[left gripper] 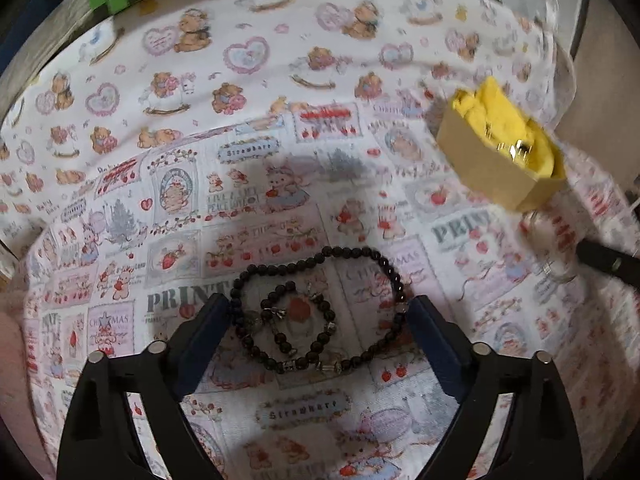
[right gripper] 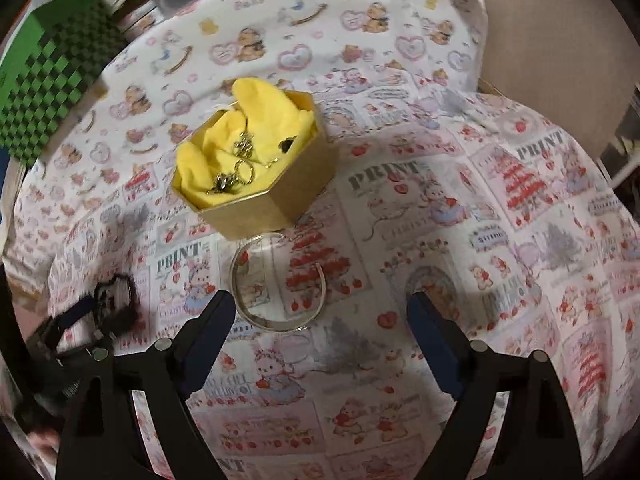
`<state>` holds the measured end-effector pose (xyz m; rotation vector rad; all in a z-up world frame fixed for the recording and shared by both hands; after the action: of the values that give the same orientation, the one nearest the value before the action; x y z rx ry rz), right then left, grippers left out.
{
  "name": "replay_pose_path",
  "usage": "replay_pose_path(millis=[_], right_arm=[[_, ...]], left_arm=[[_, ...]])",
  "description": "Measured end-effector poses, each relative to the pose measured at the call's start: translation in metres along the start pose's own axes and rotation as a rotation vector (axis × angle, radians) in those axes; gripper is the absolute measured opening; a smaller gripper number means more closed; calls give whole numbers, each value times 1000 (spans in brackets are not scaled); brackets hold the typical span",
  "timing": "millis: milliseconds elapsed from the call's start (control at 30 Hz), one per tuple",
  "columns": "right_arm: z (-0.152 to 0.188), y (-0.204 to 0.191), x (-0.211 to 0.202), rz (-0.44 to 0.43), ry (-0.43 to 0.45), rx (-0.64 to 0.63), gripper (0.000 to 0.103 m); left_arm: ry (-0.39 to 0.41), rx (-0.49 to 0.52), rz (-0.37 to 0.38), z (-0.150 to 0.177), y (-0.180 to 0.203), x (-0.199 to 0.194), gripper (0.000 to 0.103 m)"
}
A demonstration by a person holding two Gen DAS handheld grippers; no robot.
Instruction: Organize jewelry
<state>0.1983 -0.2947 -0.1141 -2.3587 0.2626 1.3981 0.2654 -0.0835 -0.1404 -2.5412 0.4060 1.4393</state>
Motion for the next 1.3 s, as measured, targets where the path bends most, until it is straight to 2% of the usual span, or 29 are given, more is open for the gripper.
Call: replay_pose_path(millis=[67, 133, 233, 267, 300, 333, 400, 433, 467, 567, 600, 667, 733, 800, 1033, 1167, 1300], right_arm=[[0, -4, 2, 14, 4, 10, 87], [2, -11, 6, 33, -1, -12, 87], [2, -20, 11, 72, 9, -26, 87], [2, -22, 12, 84, 13, -24, 87], [3, -22, 13, 95, 16, -18, 87], [3, -23, 13, 104, 24, -5, 87], [4, -27, 15, 107, 30, -6, 88], [4, -30, 16, 110, 24, -24, 88], [5, -34, 18, 117, 22, -46, 88], [7, -42, 23, 131, 20, -99, 89], [7, -43, 24, 128, 23, -107, 88], [6, -44, 24, 130, 34, -130, 82], [6, -44, 23, 157, 51, -182, 70], [6, -44, 23, 151, 57, -219, 62], [16, -45, 13, 90, 22, -283, 62], [26, -47, 5, 20, -16, -306, 62], [27, -50, -15, -23, 7, -334, 62]], left_arm=[[0, -24, -32, -1, -4, 2, 103], [4, -65, -8, -2, -7, 4, 103], [21, -59, -27, -2, -9, 3, 99], [31, -59, -29, -3, -9, 2, 91], [45, -61, -32, -3, -10, -1, 77], [56, -62, -43, -3, -13, -5, 68], [64, -66, -56, -3, -17, -9, 36], [69, -58, -89, -3, -20, -11, 29], [77, -47, -118, -2, -23, -12, 18], [88, -48, -133, -1, -30, -13, 17], [87, -62, -131, -1, -34, -15, 11], [110, -83, -138, -1, -43, -22, 8], [144, -107, -157, -2, -51, -32, 8], [201, -121, -157, -7, -57, -47, 8], [388, -167, -90, -20, -61, -102, 8], [467, -184, -100, -30, -65, -143, 8], [527, -190, -89, -40, -65, -180, 7]])
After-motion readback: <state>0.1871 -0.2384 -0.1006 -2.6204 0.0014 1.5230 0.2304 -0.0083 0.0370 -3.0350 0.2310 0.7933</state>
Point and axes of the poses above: each gripper's, at about its wrist camera, not at the fingertips, and x roughly the way its jaws point, y to its right, z to its underside, the point moved 9 cm from there along x, roughly the way its jaws point
